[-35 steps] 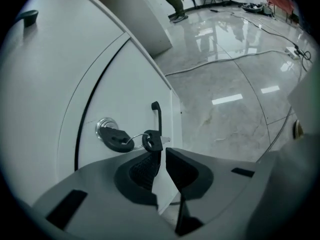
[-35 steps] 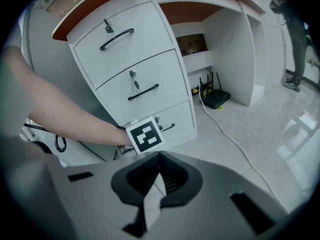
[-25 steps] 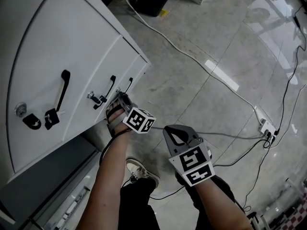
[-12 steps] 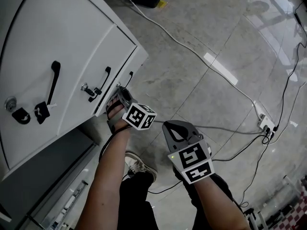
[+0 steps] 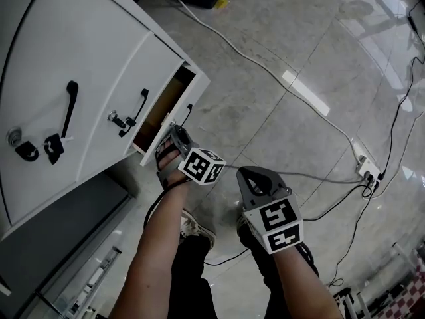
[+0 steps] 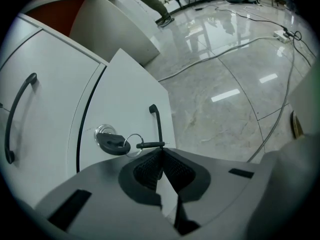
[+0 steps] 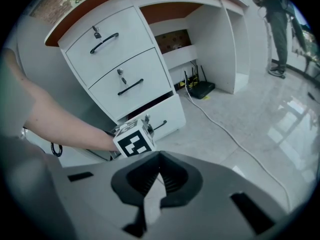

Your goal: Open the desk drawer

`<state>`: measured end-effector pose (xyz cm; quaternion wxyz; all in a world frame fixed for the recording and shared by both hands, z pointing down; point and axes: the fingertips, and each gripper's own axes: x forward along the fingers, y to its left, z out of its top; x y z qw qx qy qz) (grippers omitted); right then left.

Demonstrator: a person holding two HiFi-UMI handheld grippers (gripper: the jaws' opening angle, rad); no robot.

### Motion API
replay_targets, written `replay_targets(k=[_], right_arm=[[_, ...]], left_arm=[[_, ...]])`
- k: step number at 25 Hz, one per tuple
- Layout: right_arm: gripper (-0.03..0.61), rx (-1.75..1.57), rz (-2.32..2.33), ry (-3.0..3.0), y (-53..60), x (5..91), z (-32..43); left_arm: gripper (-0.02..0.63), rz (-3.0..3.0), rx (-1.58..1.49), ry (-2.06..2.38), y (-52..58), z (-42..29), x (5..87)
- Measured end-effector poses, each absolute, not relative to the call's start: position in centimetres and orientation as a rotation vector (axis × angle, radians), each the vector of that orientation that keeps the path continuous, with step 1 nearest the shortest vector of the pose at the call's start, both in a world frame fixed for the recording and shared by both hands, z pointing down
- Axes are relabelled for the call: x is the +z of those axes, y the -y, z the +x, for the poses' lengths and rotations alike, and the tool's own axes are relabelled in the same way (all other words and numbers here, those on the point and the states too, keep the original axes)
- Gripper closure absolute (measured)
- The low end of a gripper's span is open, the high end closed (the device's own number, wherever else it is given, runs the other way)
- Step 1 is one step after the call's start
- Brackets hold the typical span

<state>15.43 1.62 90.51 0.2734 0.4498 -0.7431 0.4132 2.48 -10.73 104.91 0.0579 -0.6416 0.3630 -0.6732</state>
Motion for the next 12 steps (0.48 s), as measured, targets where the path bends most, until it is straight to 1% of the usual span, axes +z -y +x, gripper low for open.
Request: replay_targets(k=[5,12], right_arm=[[0.563,1.125,1.213,2.006,-2.5,90.2,15.2],[0.563,1.125,1.238,1.957,-3.5,90.4,16.9]], left_arm=[[0.603,-1.970,-2.041,-1.077,8.2,3.8,104.8],[0.603,-1.993,-2.048,-1.085,6.2,5.2,104.5]])
